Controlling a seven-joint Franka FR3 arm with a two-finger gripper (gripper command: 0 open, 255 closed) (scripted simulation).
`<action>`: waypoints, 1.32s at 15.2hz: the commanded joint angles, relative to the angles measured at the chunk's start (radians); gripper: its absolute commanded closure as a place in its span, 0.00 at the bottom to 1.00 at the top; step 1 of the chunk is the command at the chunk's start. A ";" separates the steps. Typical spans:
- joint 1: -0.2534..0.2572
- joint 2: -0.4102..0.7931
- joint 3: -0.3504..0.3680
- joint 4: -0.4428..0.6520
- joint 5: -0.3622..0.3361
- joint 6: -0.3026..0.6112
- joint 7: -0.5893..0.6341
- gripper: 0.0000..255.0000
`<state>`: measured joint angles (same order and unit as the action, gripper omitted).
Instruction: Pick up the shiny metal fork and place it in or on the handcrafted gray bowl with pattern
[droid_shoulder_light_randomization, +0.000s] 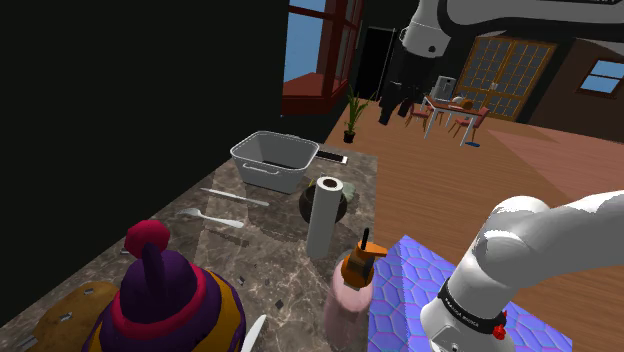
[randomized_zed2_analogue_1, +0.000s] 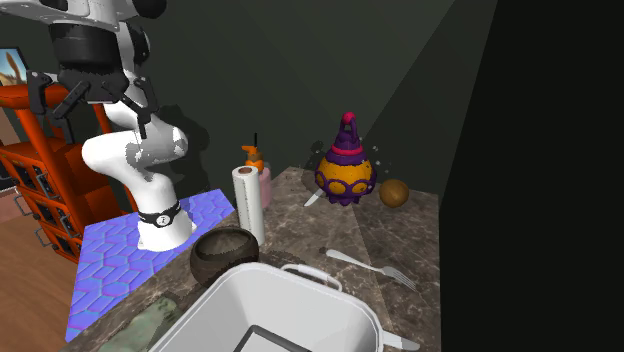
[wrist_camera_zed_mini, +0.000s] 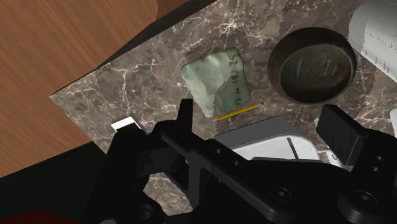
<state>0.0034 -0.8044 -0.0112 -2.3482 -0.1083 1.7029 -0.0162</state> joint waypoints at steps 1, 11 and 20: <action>0.000 0.000 0.000 0.000 0.000 0.000 0.000 0.00; 0.056 0.229 0.143 -0.003 0.058 0.210 0.151 0.00; 0.085 0.502 0.268 0.095 0.044 0.366 0.294 0.00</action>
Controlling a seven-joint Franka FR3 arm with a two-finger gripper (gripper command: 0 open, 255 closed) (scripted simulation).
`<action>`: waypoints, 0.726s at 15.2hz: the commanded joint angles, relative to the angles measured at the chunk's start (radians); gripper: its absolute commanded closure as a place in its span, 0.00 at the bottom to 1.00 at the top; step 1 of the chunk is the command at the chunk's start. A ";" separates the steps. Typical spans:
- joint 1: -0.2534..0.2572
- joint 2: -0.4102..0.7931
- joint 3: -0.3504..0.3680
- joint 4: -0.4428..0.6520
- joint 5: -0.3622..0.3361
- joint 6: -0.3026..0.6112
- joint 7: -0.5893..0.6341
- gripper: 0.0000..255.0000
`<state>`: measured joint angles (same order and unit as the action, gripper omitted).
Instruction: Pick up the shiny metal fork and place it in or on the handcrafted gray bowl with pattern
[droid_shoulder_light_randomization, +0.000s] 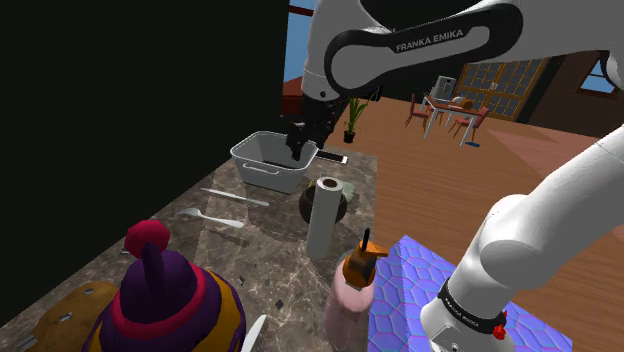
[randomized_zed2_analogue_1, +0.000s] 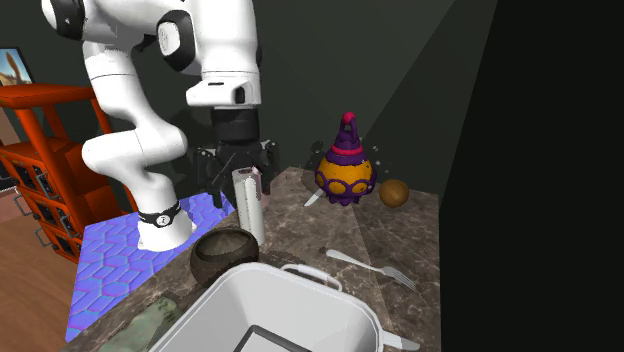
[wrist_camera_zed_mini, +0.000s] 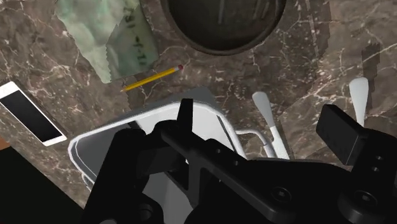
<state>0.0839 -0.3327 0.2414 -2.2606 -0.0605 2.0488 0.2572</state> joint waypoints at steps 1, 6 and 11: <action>0.007 0.064 0.029 0.024 -0.011 0.034 0.038 0.00; 0.022 0.238 0.087 0.125 -0.067 0.088 0.130 0.00; 0.054 0.423 0.126 0.255 -0.148 0.114 0.226 0.00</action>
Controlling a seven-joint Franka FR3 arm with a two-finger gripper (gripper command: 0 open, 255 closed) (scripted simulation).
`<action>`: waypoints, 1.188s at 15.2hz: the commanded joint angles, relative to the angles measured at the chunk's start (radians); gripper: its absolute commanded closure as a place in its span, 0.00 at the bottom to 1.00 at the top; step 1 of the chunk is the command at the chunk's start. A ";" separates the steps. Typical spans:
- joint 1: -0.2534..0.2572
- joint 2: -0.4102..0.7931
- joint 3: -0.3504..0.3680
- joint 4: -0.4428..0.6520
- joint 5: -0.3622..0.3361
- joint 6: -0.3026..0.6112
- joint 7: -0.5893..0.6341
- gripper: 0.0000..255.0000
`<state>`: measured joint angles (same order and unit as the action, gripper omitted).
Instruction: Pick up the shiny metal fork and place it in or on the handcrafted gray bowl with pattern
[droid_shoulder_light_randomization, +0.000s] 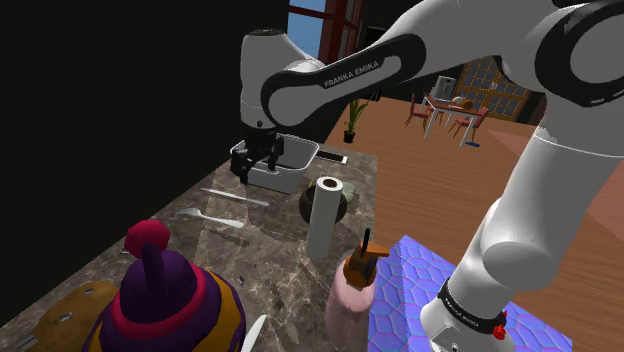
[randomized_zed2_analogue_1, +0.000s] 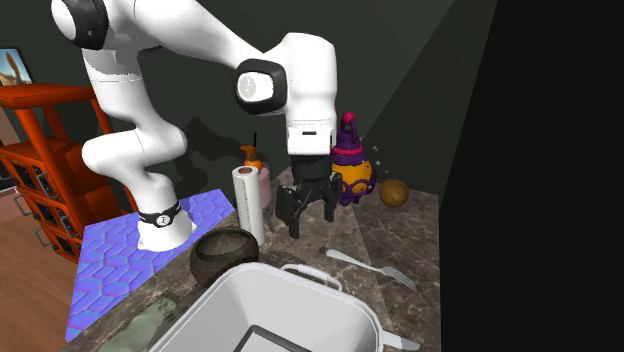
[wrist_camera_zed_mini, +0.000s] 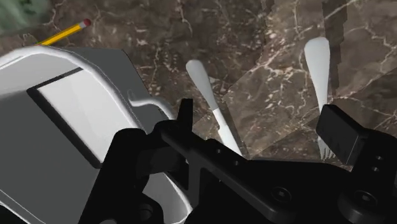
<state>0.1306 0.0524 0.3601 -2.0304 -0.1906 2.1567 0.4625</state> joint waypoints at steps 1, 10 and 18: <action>0.017 0.075 0.011 0.055 -0.035 0.008 0.039 0.00; 0.143 0.424 0.009 0.386 -0.172 -0.026 0.158 0.00; 0.194 0.573 -0.013 0.508 -0.216 -0.008 0.183 0.00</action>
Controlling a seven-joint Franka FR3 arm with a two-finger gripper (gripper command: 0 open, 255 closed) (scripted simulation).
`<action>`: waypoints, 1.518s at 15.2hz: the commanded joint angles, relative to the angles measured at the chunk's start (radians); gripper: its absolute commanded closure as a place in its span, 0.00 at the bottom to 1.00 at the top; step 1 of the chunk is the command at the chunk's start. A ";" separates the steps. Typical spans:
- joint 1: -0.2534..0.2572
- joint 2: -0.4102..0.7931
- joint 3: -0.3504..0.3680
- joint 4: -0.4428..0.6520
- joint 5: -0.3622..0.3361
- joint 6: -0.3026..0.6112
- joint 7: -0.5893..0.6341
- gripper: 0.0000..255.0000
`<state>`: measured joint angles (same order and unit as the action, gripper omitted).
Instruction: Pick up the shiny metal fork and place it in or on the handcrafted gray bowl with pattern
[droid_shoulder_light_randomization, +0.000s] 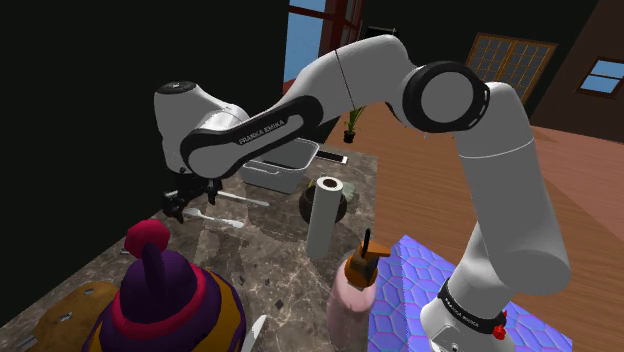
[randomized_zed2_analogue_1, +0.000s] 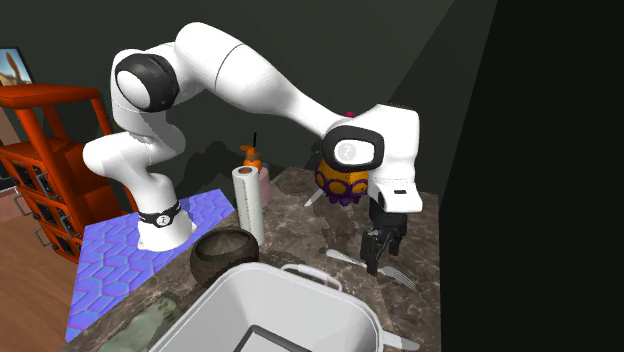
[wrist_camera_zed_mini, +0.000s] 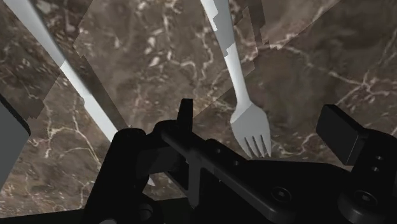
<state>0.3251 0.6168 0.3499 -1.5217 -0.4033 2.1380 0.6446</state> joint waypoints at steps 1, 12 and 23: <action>0.000 0.016 -0.005 -0.003 -0.007 0.019 0.002 0.00; 0.001 0.028 -0.009 -0.004 -0.012 0.032 0.005 1.00; -0.002 0.009 -0.003 0.005 -0.002 0.005 -0.004 1.00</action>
<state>0.3232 0.6311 0.3454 -1.5211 -0.4082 2.1521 0.6434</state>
